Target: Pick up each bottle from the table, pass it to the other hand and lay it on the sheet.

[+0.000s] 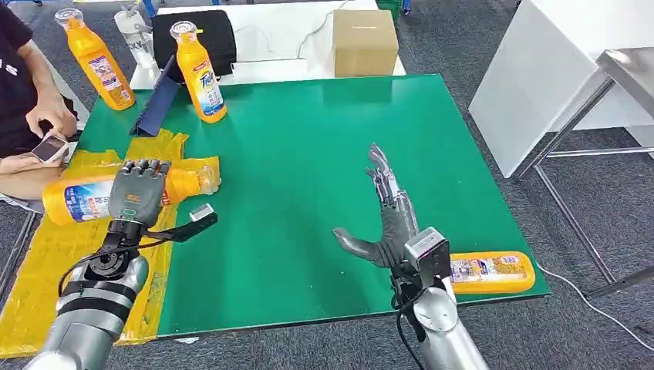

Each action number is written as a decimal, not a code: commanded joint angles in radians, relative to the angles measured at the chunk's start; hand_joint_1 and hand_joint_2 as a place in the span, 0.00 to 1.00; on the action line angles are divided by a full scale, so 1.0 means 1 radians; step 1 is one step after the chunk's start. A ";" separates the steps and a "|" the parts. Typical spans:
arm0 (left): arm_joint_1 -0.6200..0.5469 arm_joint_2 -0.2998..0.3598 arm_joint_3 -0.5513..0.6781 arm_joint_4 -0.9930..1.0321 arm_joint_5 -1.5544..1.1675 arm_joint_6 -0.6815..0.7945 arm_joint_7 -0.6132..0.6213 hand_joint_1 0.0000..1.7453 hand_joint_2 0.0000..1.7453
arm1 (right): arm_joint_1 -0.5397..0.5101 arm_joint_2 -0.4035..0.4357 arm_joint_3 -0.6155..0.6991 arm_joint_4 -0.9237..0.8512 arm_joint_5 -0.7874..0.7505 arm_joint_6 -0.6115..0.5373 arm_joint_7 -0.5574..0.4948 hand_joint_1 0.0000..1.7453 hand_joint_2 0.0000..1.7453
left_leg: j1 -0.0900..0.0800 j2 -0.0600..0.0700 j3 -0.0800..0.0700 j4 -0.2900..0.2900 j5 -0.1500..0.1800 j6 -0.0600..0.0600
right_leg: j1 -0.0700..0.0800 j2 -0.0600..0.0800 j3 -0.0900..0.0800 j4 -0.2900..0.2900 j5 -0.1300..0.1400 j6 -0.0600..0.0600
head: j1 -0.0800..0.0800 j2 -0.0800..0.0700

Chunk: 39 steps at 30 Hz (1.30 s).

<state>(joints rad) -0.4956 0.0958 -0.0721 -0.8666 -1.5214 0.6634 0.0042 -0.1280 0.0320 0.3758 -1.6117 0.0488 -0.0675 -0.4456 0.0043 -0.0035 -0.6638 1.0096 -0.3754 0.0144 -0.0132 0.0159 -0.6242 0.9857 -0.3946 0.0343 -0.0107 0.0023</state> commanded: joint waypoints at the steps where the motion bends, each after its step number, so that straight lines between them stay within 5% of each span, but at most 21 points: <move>1: -0.113 -0.016 0.012 0.431 0.131 0.002 -0.027 1.00 1.00 | -0.005 -0.014 -0.012 0.027 -0.005 0.011 0.009 0.00 1.00 | 0.000 0.000 0.008 -0.001 -0.003 -0.001 | 0.000 -0.002 0.008 -0.001 -0.003 -0.002 | 0.000 0.000; 16: -0.069 -0.090 0.117 0.466 0.383 -0.004 -0.207 0.97 1.00 | -0.010 -0.025 -0.006 0.073 0.023 0.011 0.017 0.00 1.00 | 0.000 -0.001 0.006 -0.001 -0.002 0.000 | 0.000 -0.002 0.007 -0.002 -0.002 -0.001 | 0.000 0.000; 17: -0.067 -0.092 0.118 0.470 0.399 -0.004 -0.216 0.02 1.00 | -0.014 -0.023 -0.008 0.084 0.024 0.010 0.018 0.00 1.00 | -0.001 -0.001 0.004 -0.001 -0.001 0.000 | 0.000 -0.002 0.005 -0.001 -0.001 -0.001 | -0.001 0.000; 39: -0.007 -0.134 0.227 0.339 0.489 0.035 -0.323 0.00 1.00 | -0.003 -0.045 -0.008 0.134 0.181 -0.061 0.027 0.00 1.00 | 0.000 -0.001 0.003 -0.001 -0.001 -0.001 | 0.000 -0.002 0.003 -0.001 -0.001 -0.001 | 0.000 0.000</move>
<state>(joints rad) -0.4927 -0.0191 0.1076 -0.5283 -1.0330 0.7015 -0.3178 -0.1129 -0.0023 0.3716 -1.5469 0.2297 -0.1259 -0.4246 0.0041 -0.0037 -0.6638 1.0096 -0.3755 0.0143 -0.0133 0.0156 -0.6238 0.9855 -0.3947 0.0343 -0.0111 0.0023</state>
